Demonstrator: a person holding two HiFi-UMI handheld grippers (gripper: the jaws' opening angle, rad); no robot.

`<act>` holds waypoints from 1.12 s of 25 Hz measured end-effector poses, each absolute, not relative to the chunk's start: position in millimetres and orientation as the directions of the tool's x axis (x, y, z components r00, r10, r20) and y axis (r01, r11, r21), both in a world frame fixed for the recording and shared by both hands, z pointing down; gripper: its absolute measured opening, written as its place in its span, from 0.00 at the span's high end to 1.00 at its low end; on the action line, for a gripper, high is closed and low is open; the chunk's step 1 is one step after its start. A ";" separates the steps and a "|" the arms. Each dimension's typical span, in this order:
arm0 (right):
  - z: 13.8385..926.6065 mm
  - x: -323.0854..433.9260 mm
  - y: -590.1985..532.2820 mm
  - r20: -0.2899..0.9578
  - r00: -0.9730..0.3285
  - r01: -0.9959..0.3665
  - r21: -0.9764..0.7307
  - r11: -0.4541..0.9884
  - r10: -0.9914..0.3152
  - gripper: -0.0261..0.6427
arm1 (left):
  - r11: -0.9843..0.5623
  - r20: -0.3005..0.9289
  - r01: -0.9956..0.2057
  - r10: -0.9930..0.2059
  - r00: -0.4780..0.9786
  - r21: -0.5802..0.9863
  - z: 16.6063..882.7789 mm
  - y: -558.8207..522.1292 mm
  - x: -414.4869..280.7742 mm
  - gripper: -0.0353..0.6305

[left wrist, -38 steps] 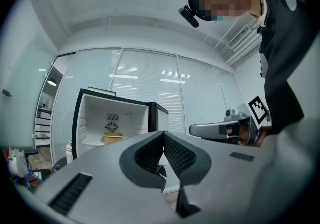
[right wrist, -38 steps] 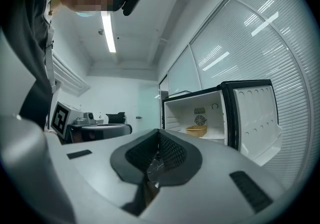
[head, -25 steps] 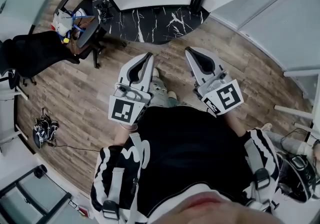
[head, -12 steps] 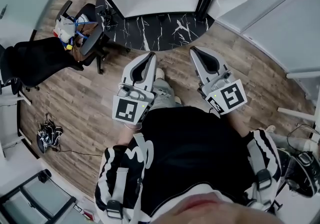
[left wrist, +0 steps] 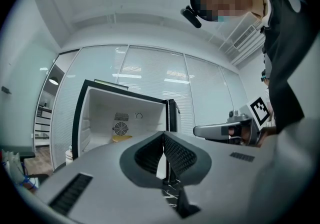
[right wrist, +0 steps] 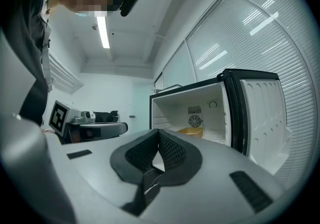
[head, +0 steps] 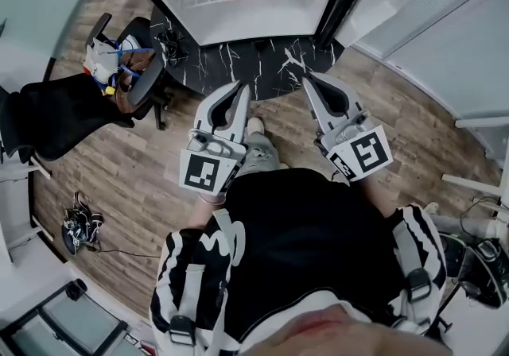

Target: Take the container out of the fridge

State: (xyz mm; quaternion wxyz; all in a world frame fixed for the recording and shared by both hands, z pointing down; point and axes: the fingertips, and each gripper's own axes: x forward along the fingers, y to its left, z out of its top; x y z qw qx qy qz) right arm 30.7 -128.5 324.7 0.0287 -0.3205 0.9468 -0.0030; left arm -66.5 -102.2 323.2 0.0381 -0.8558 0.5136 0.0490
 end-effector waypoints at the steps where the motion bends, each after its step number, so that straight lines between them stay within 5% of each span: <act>1: 325.1 28.8 -134.4 -0.051 -0.791 -0.609 -0.025 0.792 -0.610 0.94 | -0.471 -0.123 -0.882 -0.875 0.469 -0.014 323.2 -108.6 -68.5 0.93; 28: 328.1 -29.8 -270.8 -0.020 -0.727 -0.685 -0.048 0.727 -0.687 0.94 | -0.547 -0.087 -0.837 -0.834 0.545 0.000 325.0 -254.7 -125.5 0.93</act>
